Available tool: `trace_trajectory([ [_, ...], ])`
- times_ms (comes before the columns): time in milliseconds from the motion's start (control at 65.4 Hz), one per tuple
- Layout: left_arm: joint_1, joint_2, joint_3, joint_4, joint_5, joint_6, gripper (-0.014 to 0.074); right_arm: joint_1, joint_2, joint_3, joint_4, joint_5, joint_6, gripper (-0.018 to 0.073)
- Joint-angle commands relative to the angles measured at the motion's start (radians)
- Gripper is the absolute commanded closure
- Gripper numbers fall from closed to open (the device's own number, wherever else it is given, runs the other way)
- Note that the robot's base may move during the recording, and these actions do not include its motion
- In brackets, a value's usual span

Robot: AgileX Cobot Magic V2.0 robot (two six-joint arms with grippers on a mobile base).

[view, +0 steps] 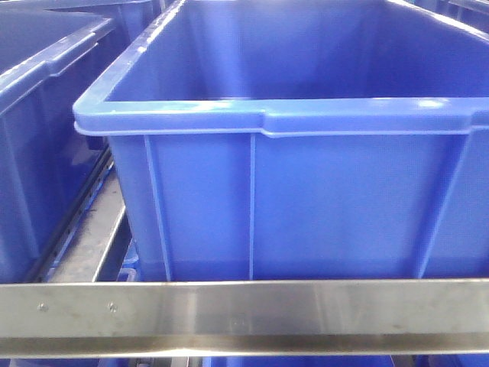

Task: Place yellow foam block on left shelf second layer
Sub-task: 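Extend the right gripper with the cube over the blue bin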

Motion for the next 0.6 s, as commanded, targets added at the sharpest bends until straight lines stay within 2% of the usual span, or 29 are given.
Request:
trace_trajectory([
  [0,-0.001,-0.014,0.026,-0.003,-0.085,-0.004,0.0460,-0.005,0.012,-0.028,-0.009,-0.093,-0.003,0.0455],
  [581,-0.001,-0.014,0.026,-0.003,-0.085,-0.004,0.0460,-0.005,0.012,-0.028,-0.009,-0.100,-0.003,0.0455],
])
